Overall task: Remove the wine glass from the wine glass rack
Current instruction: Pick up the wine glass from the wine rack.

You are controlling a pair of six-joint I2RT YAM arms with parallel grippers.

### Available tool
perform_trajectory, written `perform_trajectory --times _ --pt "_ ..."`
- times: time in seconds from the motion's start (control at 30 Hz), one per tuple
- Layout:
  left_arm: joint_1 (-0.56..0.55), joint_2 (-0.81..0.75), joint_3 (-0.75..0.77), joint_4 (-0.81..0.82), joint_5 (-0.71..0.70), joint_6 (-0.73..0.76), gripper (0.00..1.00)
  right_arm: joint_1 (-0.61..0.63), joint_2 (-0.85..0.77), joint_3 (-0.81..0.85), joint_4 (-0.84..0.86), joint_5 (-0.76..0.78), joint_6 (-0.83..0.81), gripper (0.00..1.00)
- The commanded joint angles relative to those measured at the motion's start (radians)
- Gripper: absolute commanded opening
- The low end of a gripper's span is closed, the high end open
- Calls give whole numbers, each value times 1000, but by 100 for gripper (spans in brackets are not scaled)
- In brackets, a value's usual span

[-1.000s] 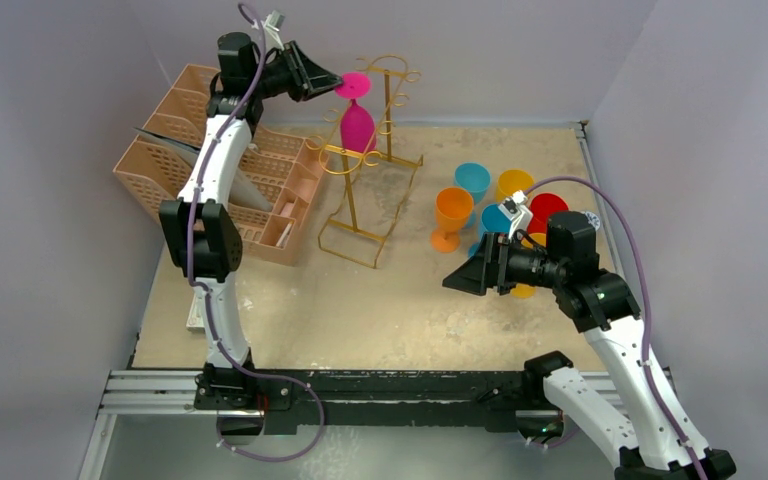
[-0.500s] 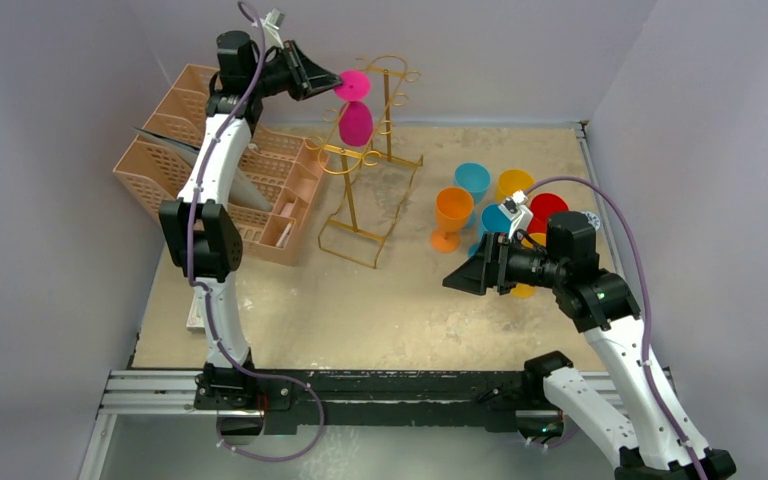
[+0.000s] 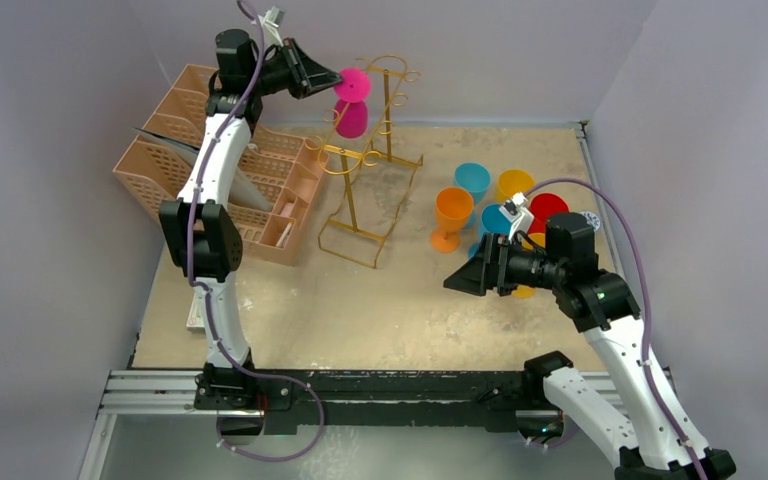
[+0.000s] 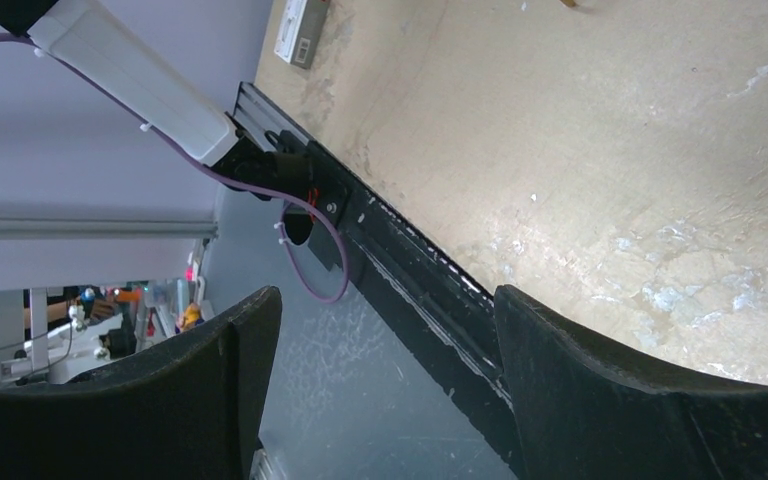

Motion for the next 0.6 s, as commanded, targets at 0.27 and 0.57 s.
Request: perform_trajectory --times 0.27,0.57 --pt "26 -19 -13 261 27 -221 0 -3 -2 26 -25 15 -12 80" --pt "42 -27 -36 265 20 -231 0 -3 7 26 -12 16 6 80"
